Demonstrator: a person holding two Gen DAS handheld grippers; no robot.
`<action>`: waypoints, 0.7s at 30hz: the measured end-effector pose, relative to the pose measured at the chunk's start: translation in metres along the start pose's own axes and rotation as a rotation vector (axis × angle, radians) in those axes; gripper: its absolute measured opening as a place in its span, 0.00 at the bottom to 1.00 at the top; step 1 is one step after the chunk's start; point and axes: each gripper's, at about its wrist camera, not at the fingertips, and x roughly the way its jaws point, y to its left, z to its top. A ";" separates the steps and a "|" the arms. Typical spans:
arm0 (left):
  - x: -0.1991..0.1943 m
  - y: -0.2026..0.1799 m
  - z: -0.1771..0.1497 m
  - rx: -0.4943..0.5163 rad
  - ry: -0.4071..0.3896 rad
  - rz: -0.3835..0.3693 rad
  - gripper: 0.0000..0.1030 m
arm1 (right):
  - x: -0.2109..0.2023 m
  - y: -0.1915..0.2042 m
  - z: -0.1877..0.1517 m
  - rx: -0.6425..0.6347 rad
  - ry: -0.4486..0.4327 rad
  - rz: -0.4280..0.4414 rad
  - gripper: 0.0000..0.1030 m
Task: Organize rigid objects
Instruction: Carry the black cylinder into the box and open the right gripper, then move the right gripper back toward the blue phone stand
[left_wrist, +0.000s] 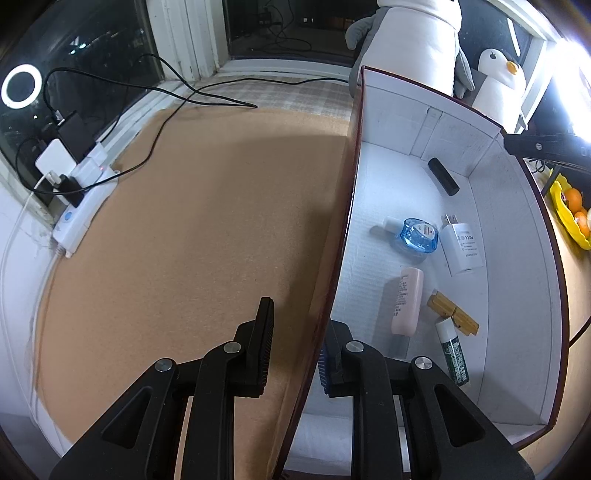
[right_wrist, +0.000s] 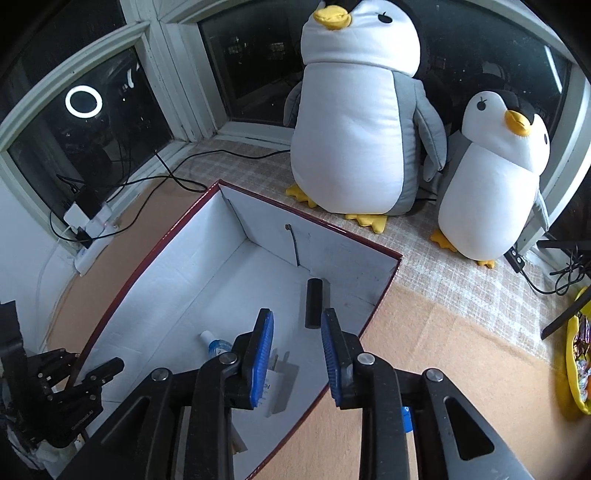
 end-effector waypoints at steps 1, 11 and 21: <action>0.000 0.001 0.000 0.000 -0.001 -0.001 0.20 | -0.004 -0.001 -0.002 0.003 -0.004 0.001 0.25; -0.010 0.006 -0.006 -0.002 -0.020 -0.007 0.20 | -0.046 -0.009 -0.028 0.051 -0.045 0.014 0.33; -0.021 0.009 -0.015 -0.007 -0.041 -0.020 0.18 | -0.085 -0.034 -0.078 0.141 -0.067 -0.031 0.34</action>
